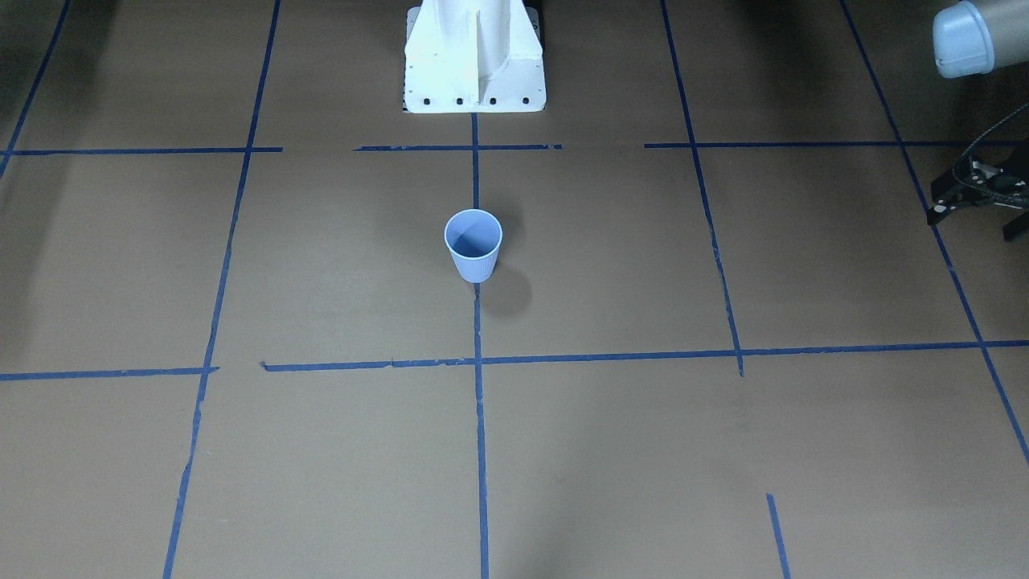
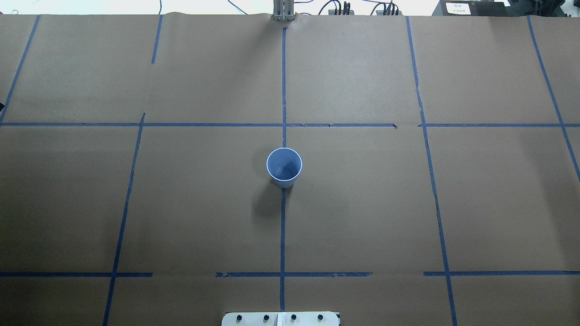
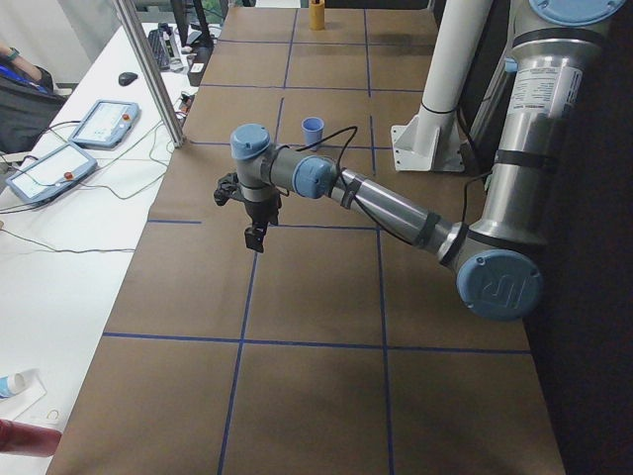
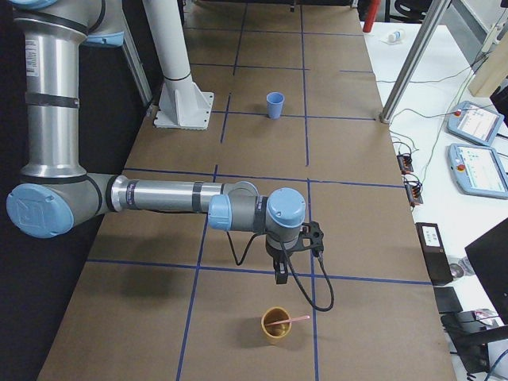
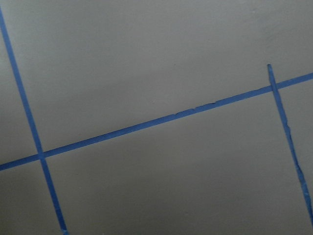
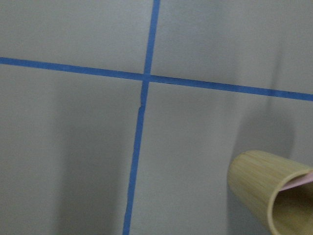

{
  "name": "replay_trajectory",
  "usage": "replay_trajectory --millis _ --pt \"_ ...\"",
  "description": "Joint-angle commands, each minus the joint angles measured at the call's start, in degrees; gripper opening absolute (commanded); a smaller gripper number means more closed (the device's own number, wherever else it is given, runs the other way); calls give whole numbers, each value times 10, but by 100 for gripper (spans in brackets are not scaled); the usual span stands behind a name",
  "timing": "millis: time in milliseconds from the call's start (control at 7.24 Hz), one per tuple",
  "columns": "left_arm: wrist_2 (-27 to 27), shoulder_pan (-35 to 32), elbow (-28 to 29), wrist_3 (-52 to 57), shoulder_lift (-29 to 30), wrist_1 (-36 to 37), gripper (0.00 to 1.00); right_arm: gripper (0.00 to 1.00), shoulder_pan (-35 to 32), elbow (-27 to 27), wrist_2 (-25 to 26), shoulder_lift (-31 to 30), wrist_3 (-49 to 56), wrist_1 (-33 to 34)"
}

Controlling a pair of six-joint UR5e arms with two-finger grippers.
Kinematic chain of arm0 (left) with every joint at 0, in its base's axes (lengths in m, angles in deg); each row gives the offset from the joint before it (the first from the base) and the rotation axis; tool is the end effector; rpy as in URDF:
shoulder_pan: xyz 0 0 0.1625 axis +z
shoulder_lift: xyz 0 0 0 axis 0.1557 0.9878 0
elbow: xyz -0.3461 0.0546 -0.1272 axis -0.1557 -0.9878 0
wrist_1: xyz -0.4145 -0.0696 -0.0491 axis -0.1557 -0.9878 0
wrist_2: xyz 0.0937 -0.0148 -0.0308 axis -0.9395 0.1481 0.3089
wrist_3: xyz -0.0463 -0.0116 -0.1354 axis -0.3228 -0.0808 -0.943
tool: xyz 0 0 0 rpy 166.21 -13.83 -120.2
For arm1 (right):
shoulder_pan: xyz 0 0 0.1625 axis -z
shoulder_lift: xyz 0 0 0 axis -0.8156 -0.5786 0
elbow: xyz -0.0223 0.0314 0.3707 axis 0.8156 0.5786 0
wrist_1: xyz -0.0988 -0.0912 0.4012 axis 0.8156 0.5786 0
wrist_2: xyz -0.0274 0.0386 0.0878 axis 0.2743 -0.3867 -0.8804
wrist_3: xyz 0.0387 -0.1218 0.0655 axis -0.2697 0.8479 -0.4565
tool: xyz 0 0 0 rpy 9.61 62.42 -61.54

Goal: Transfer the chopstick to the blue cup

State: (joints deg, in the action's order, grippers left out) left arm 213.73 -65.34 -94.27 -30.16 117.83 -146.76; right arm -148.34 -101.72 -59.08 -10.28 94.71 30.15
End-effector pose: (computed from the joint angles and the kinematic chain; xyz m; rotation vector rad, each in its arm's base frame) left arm 0.1093 -0.5319 0.4360 0.1419 0.7561 0.2658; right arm 0.0651 -0.4690 0.6463 0.0705 -0.7540 -0.0692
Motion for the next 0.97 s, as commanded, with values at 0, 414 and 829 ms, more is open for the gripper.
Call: replay_trajectory --millis 0,414,829 --pt "28 -1 -3 -1 -1 0 100 100 -46 74 2 1 -45 -118" --pt "47 -1 -5 -4 -6 0 100 99 -47 211 25 44 -171 -326" --pt "48 -1 -5 -4 -6 0 100 77 -46 226 44 58 -171 -327"
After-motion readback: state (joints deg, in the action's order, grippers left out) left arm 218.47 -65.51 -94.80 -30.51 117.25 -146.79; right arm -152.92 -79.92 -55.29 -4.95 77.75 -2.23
